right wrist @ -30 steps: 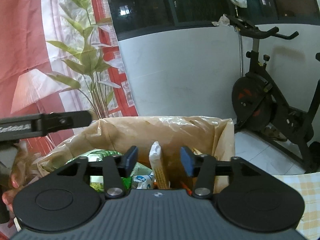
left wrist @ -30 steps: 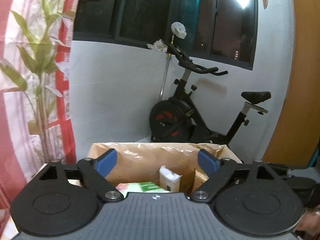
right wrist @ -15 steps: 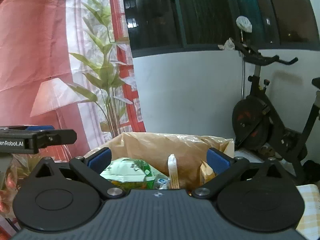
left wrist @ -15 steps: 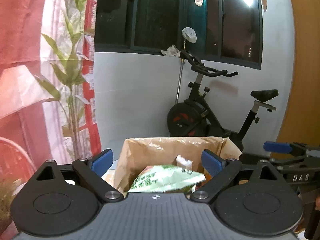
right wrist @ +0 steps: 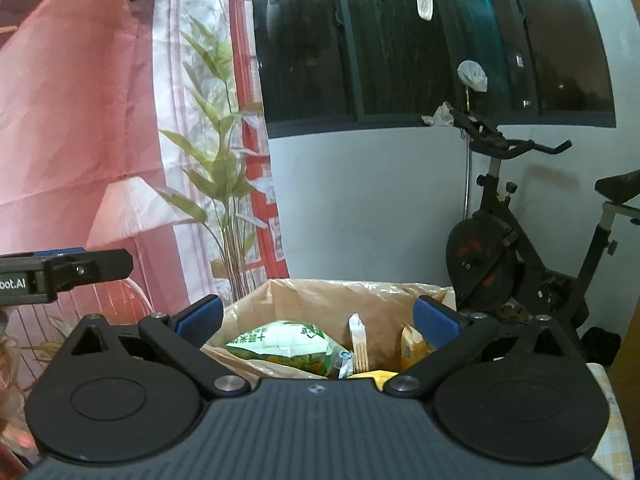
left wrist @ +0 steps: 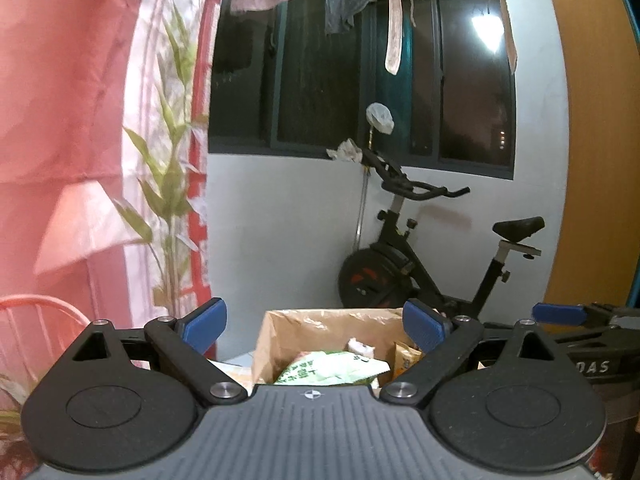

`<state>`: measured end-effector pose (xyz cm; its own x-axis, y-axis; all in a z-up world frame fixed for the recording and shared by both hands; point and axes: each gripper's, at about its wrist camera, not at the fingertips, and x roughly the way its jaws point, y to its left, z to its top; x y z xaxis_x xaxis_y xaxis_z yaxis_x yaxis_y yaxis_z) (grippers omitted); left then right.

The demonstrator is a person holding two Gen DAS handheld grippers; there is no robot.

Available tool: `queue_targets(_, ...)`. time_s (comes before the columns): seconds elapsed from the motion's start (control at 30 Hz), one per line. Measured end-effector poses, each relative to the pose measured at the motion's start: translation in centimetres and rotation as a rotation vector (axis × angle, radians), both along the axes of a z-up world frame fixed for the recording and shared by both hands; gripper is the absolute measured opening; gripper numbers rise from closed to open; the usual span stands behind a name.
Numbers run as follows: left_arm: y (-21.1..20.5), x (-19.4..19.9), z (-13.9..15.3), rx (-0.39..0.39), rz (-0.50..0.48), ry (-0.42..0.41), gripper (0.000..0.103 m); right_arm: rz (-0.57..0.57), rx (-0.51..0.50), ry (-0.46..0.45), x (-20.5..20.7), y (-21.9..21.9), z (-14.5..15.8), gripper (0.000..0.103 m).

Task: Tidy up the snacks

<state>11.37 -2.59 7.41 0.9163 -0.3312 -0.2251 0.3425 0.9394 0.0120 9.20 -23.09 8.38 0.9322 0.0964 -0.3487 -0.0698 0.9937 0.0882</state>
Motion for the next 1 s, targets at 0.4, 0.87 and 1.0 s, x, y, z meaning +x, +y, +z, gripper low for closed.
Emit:
queue_targets(0.4, 0.7, -3.3, 1.3, -0.007, 0.033, -0.023, 0.096, 0.024, -0.009, -0.033, -3.9, 1.2, 2.3, 0.103)
queue_targets(0.87, 1.3, -4.0, 1.7, -0.011, 0.076, -0.033, 0.096, 0.012, -0.005, -0.05, -5.0, 0.9, 2.8, 0.103)
queue_targets(1.0, 1.3, -4.1, 1.7, -0.014, 0.072, -0.027, 0.096, 0.011, -0.004, -0.048, -4.9, 0.8, 2.7, 0.103)
